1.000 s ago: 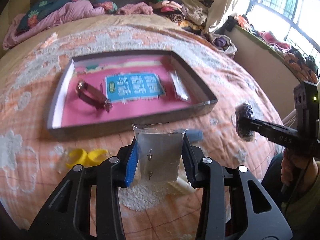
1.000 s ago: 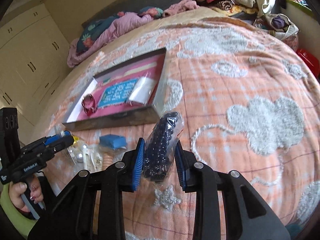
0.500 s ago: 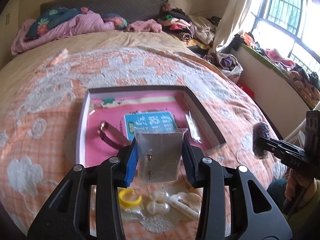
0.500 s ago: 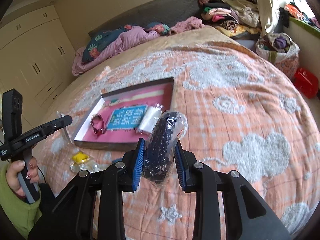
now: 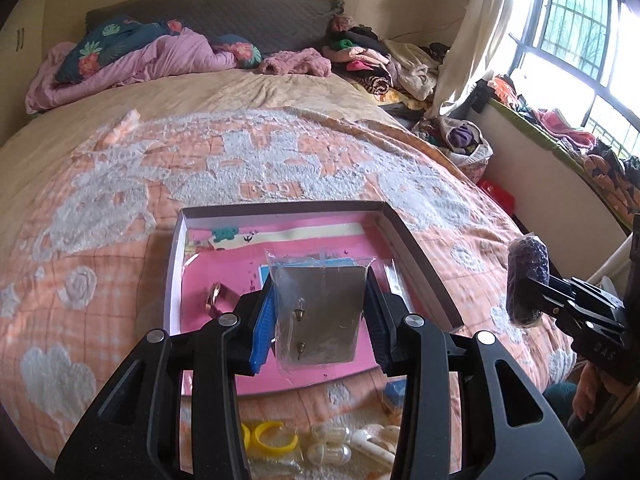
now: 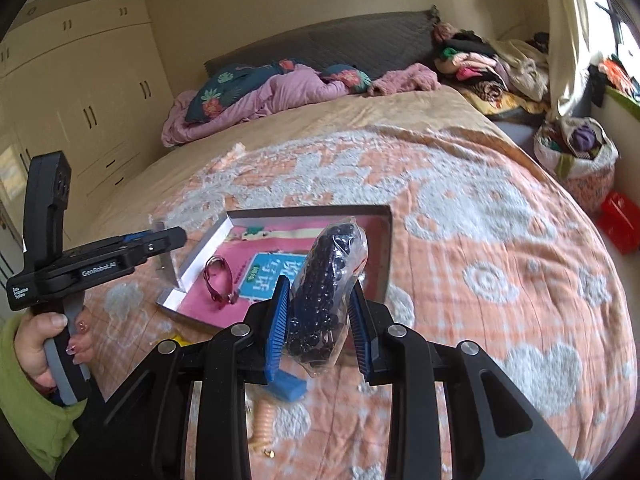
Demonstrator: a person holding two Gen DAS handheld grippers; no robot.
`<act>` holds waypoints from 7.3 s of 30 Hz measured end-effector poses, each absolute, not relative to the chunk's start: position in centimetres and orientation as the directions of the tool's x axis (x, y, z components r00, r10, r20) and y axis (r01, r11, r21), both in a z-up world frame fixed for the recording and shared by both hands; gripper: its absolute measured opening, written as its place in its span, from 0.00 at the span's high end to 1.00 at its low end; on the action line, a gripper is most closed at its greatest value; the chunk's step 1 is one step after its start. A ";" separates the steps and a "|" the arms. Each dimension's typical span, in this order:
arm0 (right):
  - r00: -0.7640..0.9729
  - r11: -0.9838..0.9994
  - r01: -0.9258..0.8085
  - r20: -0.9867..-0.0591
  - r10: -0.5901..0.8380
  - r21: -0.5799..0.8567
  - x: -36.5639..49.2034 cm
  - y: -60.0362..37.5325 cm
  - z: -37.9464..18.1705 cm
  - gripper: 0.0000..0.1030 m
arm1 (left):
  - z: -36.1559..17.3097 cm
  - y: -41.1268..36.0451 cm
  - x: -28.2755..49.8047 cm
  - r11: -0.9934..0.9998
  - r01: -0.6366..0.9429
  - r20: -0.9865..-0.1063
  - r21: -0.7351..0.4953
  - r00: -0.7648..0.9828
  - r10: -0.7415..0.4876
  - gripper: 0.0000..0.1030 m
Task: Organize jewelry
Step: 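Carry the earring card and black bead bag into the box and release both, then withdraw both tools from the box back toward the remaining jewelry, then grasp a small clear bag with the left tool while the right tool grasps the white pearl hair clip, then lift the clear bag with the left tool while the right tool lifts the hair clip toward the box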
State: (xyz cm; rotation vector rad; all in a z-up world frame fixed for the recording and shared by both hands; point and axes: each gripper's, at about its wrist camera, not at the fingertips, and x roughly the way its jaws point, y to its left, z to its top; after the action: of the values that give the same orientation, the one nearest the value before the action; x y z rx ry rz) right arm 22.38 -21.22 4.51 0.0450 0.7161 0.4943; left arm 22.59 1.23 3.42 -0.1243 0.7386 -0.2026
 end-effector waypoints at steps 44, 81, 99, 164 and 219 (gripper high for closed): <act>0.568 0.918 -0.377 -0.751 0.337 0.126 30.2 -18.4 -1.8 0.71 | -3.6 -1.1 28.5 0.972 0.148 -0.790 -0.183 0.566 -0.235 0.69; 0.769 0.923 -0.383 -0.545 0.334 0.026 20.8 -20.1 7.6 0.17 | 4.7 0.1 20.2 0.991 0.078 -0.673 -0.104 0.729 -0.128 0.09; 0.762 0.905 -0.423 -0.522 0.384 0.048 17.2 -20.1 8.4 0.16 | 4.8 0.3 15.6 0.995 0.067 -0.652 -0.071 0.752 -0.097 0.09; 0.473 0.778 -0.628 -0.788 0.393 0.011 14.2 -11.6 -6.7 0.17 | -8.9 6.4 14.0 0.968 -0.019 -0.809 -0.250 0.554 -0.198 0.56; 0.627 0.882 -0.425 -0.637 0.450 0.204 15.8 -23.0 0.5 0.63 | 1.0 6.8 11.6 0.984 0.011 -0.633 -0.180 0.764 -0.124 0.91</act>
State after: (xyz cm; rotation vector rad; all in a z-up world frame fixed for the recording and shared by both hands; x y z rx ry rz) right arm 15.84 -23.00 0.49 0.0350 0.7396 0.5019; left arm 11.59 6.81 1.00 -0.1699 0.6988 -0.0738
